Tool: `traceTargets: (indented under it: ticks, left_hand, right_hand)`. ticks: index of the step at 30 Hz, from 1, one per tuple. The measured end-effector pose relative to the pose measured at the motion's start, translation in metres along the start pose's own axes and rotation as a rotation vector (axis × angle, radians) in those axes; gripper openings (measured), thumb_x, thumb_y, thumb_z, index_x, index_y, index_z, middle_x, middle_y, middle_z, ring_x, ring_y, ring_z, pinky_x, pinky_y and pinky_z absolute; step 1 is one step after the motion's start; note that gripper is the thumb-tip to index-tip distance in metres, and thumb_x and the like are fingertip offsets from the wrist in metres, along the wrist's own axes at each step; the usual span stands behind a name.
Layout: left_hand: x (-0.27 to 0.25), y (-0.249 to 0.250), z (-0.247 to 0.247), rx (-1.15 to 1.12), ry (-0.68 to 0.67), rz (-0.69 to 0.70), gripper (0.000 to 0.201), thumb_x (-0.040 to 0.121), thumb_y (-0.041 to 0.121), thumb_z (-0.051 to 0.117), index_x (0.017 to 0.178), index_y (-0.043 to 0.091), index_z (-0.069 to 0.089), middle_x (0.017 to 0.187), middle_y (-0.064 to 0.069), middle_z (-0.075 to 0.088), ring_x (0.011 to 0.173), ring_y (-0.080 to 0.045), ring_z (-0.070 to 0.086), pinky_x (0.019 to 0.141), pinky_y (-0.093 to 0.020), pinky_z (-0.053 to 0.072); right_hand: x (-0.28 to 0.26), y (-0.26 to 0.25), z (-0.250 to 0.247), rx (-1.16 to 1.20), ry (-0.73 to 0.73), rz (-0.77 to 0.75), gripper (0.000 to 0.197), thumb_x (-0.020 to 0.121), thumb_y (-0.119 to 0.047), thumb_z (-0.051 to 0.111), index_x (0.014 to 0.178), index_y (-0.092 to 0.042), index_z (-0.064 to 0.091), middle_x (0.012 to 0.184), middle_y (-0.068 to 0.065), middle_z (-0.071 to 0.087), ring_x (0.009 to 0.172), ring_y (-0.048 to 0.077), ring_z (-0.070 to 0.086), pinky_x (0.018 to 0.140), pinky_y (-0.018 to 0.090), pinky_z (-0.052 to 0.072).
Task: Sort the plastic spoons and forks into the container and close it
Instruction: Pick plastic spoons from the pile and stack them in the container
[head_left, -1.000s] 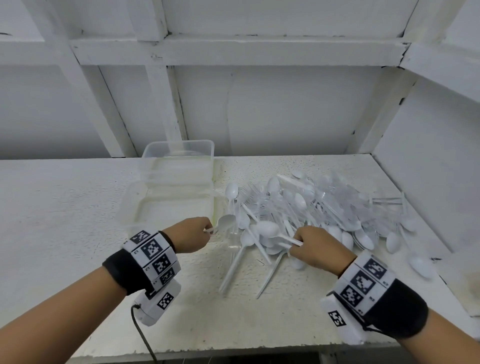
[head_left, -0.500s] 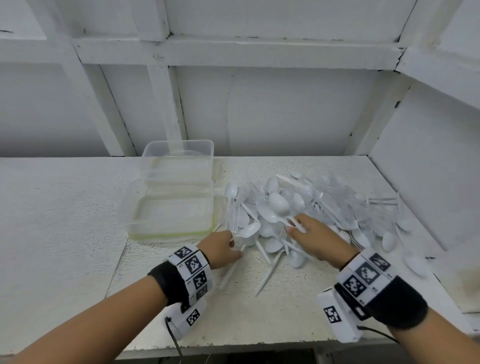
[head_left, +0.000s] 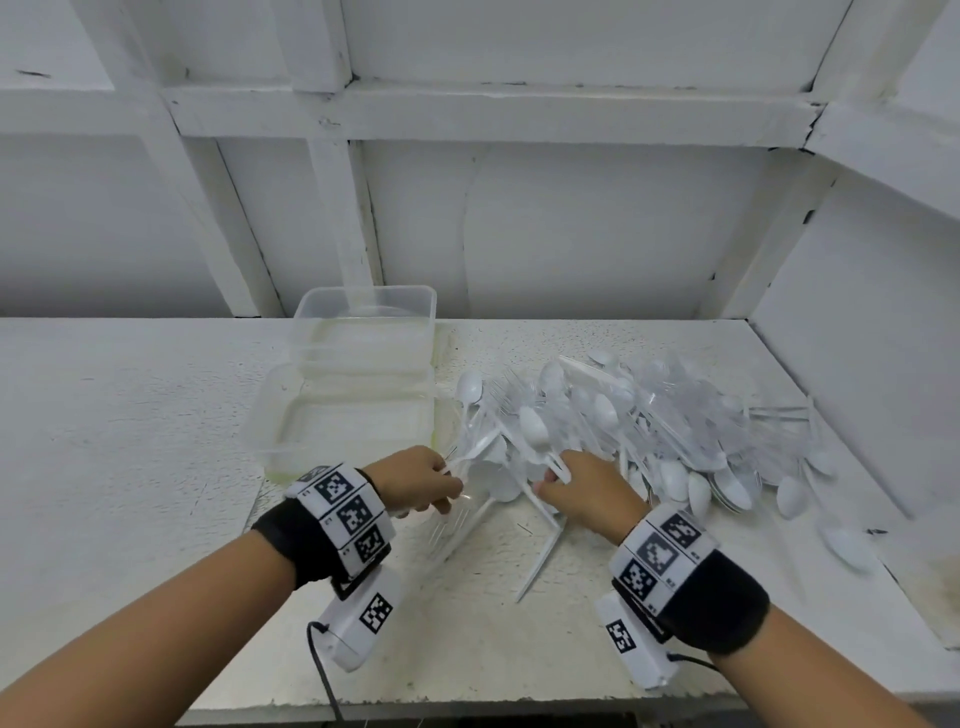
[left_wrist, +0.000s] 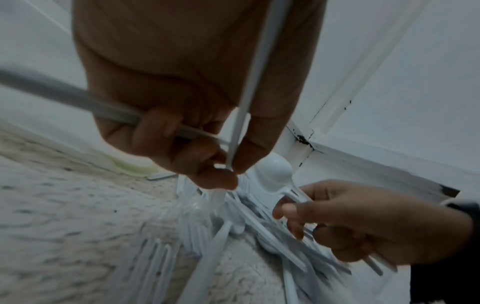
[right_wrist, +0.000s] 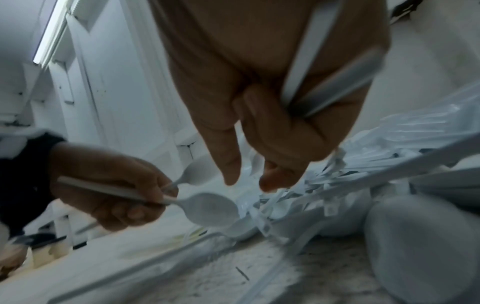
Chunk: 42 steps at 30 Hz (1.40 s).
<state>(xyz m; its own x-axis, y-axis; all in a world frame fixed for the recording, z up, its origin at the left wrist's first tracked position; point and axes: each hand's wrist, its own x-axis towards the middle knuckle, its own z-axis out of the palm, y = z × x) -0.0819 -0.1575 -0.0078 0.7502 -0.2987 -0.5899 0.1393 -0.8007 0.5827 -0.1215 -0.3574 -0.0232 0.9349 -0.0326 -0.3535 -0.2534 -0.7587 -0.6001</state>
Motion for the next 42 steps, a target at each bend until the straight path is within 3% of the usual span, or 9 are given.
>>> traceTargets:
  ticks: [4, 8, 10, 16, 22, 27, 30, 34, 42]
  left_hand:
    - [-0.008, -0.003, -0.007, -0.074, -0.004, 0.012, 0.007, 0.091, 0.01, 0.046, 0.086, 0.012, 0.049, 0.063, 0.0, 0.061, 0.049, -0.011, 0.038, 0.041, -0.019, 0.025]
    - [-0.011, -0.008, -0.012, -0.01, -0.016, 0.041, 0.012, 0.096, 0.014, 0.043, 0.086, 0.012, 0.051, 0.067, 0.002, 0.061, 0.051, -0.009, 0.041, 0.043, -0.017, 0.029]
    - [-0.013, -0.011, -0.013, -0.004, -0.022, 0.045, 0.01, 0.097, 0.015, 0.041, 0.092, 0.012, 0.048, 0.071, 0.003, 0.061, 0.055, -0.009, 0.044, 0.045, -0.017, 0.031]
    - [-0.016, -0.015, -0.011, -0.031, -0.031, 0.033, 0.006, 0.097, 0.014, 0.033, 0.096, 0.015, 0.039, 0.076, 0.001, 0.06, 0.058, -0.012, 0.049, 0.048, -0.02, 0.038]
    - [-0.01, -0.01, -0.003, -0.037, 0.05, 0.049, 0.008, 0.097, 0.021, 0.036, 0.098, 0.016, 0.042, 0.071, 0.001, 0.052, 0.055, -0.012, 0.037, 0.047, -0.019, 0.03]
    - [0.006, -0.001, 0.019, 0.261, 0.152, 0.152, 0.018, 0.094, 0.032, 0.047, 0.083, 0.018, 0.047, 0.074, 0.007, 0.046, 0.071, -0.013, 0.044, 0.054, -0.019, 0.031]
    - [0.013, 0.001, 0.03, 0.385, 0.11, 0.159, 0.022, 0.089, 0.039, 0.056, 0.088, 0.017, 0.052, 0.081, 0.005, 0.051, 0.077, -0.012, 0.048, 0.057, -0.019, 0.033]
    - [0.018, 0.005, 0.037, 0.48, 0.094, 0.148, 0.014, 0.09, 0.03, 0.055, 0.089, 0.016, 0.052, 0.089, -0.001, 0.054, 0.08, -0.016, 0.049, 0.061, -0.022, 0.035]
    - [0.006, 0.009, 0.017, 0.061, 0.134, 0.208, 0.022, 0.088, 0.016, 0.056, 0.07, 0.017, 0.044, 0.064, 0.004, 0.046, 0.053, -0.008, 0.037, 0.047, -0.016, 0.029]
  right_hand:
    - [0.007, -0.004, 0.014, -0.123, -0.028, 0.014, 0.033, 0.081, -0.035, 0.066, 0.066, -0.02, 0.042, 0.064, -0.006, 0.047, 0.059, 0.009, 0.045, 0.053, 0.021, 0.033]
    - [0.011, -0.006, 0.02, -0.278, -0.013, 0.007, 0.019, 0.086, -0.02, 0.057, 0.073, -0.014, 0.045, 0.066, -0.004, 0.044, 0.07, 0.017, 0.051, 0.05, 0.019, 0.031]
    - [0.01, -0.008, 0.019, -0.3, -0.022, 0.011, 0.024, 0.087, -0.017, 0.054, 0.068, -0.014, 0.041, 0.065, -0.003, 0.042, 0.062, 0.014, 0.047, 0.048, 0.019, 0.029]
    - [0.003, -0.01, -0.005, -0.091, -0.115, 0.048, 0.02, 0.087, -0.019, 0.051, 0.068, -0.014, 0.049, 0.066, -0.001, 0.054, 0.059, 0.014, 0.049, 0.05, 0.02, 0.035]
    - [-0.019, 0.003, -0.044, 0.031, -0.112, 0.092, 0.029, 0.094, -0.025, 0.044, 0.099, -0.003, 0.061, 0.064, 0.0, 0.048, 0.047, 0.011, 0.034, 0.041, 0.018, 0.026]
    - [-0.03, 0.02, -0.055, 0.081, -0.048, 0.021, 0.02, 0.099, -0.028, 0.041, 0.09, -0.016, 0.053, 0.064, -0.005, 0.047, 0.051, 0.006, 0.04, 0.048, 0.017, 0.029]
    - [-0.035, 0.029, -0.05, 0.179, -0.094, 0.044, 0.019, 0.101, -0.02, 0.034, 0.089, -0.015, 0.047, 0.067, -0.001, 0.052, 0.056, 0.01, 0.046, 0.049, 0.02, 0.037]
    - [-0.038, 0.033, -0.041, 0.307, -0.111, 0.051, 0.016, 0.101, -0.016, 0.03, 0.092, -0.015, 0.043, 0.068, 0.0, 0.05, 0.05, 0.01, 0.044, 0.05, 0.022, 0.038]
    - [-0.039, 0.023, -0.032, 0.631, -0.038, 0.052, 0.014, 0.095, -0.001, 0.035, 0.091, -0.007, 0.046, 0.072, 0.007, 0.051, 0.053, 0.015, 0.045, 0.047, 0.025, 0.041]
